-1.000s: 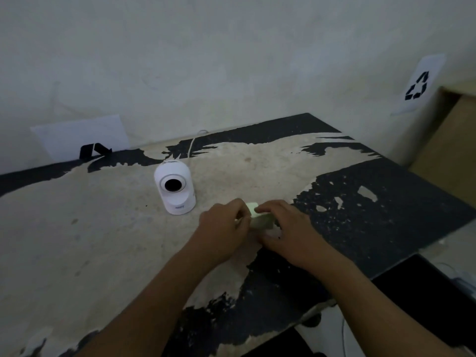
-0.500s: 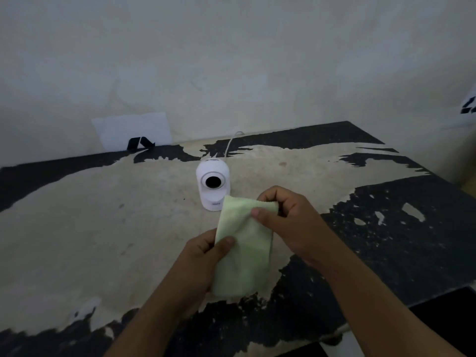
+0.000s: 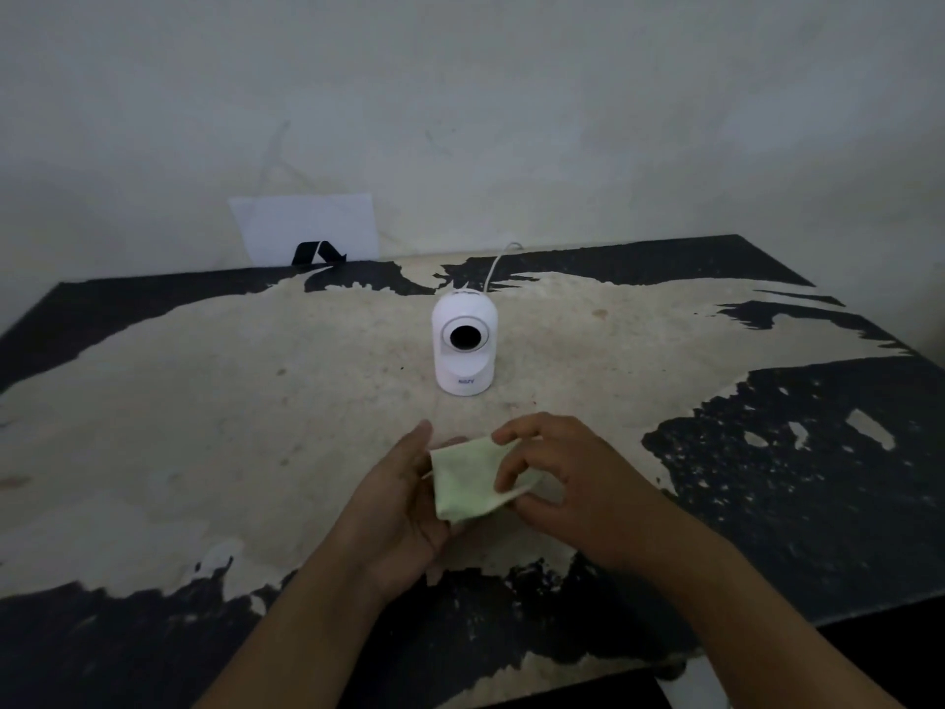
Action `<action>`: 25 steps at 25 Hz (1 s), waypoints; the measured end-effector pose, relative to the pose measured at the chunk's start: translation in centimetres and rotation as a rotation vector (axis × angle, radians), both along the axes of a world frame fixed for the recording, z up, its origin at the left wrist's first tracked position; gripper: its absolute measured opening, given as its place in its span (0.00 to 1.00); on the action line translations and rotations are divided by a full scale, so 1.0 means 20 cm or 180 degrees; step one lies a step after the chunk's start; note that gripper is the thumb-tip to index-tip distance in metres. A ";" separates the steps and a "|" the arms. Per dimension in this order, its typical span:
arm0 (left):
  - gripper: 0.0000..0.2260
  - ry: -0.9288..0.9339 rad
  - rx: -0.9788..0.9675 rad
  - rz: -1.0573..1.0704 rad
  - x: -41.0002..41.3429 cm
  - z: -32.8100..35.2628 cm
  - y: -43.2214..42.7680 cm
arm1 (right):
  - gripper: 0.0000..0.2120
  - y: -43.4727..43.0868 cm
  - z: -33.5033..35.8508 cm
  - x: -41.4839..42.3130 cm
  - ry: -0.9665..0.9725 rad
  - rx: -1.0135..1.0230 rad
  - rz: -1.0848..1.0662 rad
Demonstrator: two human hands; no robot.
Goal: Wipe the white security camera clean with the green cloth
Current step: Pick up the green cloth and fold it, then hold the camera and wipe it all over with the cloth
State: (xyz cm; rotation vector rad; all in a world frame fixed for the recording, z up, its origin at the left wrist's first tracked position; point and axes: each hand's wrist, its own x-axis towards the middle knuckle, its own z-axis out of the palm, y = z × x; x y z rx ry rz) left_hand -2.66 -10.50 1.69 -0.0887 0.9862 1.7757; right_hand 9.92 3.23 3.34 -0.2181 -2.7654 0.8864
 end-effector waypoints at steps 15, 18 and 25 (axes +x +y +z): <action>0.06 0.3029 -0.0567 -0.0205 -0.13 0.20 0.09 | 0.04 0.05 -0.05 -0.19 0.0570 -0.2982 -0.0646; 0.05 0.3227 -0.1015 0.0318 -0.26 0.15 0.11 | 0.02 0.16 -0.06 -0.22 0.0751 -0.2809 -0.1263; 0.42 0.4702 -0.2264 -0.0583 -0.52 -0.01 0.30 | 0.17 0.32 -0.05 -0.44 0.0842 -0.1419 -0.1981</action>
